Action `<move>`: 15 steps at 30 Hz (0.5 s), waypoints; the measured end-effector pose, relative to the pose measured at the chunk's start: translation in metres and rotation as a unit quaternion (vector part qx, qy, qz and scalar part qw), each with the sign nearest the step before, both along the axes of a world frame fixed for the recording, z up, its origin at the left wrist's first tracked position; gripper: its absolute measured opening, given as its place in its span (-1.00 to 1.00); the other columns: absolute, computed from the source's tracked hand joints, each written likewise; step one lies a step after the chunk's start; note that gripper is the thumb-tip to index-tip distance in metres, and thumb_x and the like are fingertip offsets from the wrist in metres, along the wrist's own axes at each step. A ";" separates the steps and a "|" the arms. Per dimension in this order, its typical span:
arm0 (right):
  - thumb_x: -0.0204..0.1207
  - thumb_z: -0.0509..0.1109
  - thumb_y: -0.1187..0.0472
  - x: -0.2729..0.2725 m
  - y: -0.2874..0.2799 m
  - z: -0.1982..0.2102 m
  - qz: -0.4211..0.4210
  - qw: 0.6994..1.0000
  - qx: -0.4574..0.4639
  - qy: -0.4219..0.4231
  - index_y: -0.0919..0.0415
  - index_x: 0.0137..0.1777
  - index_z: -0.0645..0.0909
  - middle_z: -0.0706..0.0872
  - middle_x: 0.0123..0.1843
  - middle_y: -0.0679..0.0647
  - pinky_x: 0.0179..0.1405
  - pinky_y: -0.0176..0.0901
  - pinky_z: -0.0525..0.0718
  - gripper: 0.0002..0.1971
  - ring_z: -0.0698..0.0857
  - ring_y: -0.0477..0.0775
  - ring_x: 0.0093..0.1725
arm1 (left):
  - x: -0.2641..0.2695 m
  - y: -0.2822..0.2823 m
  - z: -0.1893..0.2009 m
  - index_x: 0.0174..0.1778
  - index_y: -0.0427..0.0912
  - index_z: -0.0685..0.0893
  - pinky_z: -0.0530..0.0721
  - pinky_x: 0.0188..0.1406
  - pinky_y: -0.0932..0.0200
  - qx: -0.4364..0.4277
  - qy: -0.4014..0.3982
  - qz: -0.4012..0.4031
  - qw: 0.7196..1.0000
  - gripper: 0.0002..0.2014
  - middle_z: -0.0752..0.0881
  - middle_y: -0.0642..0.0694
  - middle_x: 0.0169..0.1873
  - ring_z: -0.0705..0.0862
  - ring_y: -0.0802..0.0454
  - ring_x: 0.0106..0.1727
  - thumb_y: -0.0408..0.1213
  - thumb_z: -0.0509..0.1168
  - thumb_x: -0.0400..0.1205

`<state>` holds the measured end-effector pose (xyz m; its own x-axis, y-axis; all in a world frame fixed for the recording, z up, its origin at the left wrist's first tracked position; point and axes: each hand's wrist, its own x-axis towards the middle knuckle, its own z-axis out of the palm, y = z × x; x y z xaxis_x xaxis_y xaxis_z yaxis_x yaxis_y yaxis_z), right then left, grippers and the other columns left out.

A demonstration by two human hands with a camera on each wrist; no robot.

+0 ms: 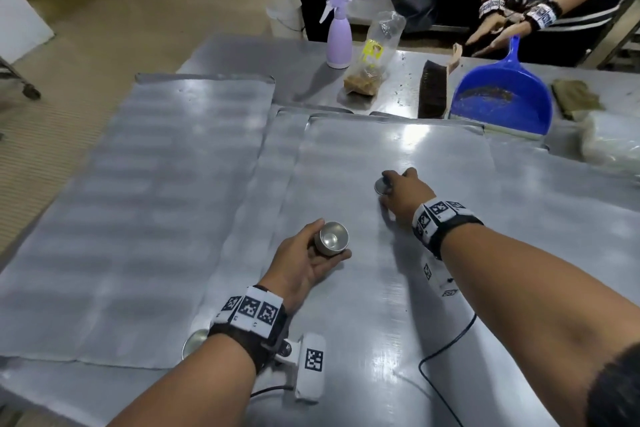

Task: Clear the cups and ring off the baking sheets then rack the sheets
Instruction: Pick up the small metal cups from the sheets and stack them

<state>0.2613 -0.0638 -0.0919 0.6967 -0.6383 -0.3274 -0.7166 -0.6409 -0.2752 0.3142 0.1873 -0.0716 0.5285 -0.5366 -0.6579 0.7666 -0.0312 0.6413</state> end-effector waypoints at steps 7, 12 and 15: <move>0.59 0.38 0.18 -0.030 0.019 0.006 -0.028 0.993 0.005 -0.110 0.22 0.35 0.45 0.63 0.25 0.21 0.03 -0.04 0.56 -0.63 0.67 0.32 0.15 | -0.009 -0.004 0.003 0.29 -0.40 0.65 0.71 0.27 -0.17 -0.008 0.006 -0.006 1.000 -0.56 0.82 -0.39 0.04 0.83 -0.37 0.02 -0.12 0.41 0.65; 0.60 0.27 0.14 -0.072 0.043 0.012 -0.036 0.990 -0.004 -0.138 0.15 0.10 0.63 0.55 0.16 0.08 -0.05 -0.14 0.51 -0.82 0.63 0.18 -0.01 | -0.031 -0.003 0.012 0.32 -0.36 0.63 0.80 -0.02 -0.04 -0.018 0.019 -0.006 1.000 -0.57 0.82 -0.37 0.06 0.83 -0.35 0.04 -0.11 0.40 0.66; 0.56 0.29 0.08 -0.103 0.054 0.011 -0.009 0.993 -0.001 -0.114 0.12 -0.12 0.60 0.57 0.10 0.04 -0.13 -0.18 0.45 -0.85 0.61 0.13 -0.04 | -0.050 0.002 0.016 0.31 -0.36 0.64 0.80 0.01 -0.07 -0.022 0.020 -0.005 1.000 -0.57 0.83 -0.35 0.01 0.83 -0.36 0.05 -0.12 0.41 0.65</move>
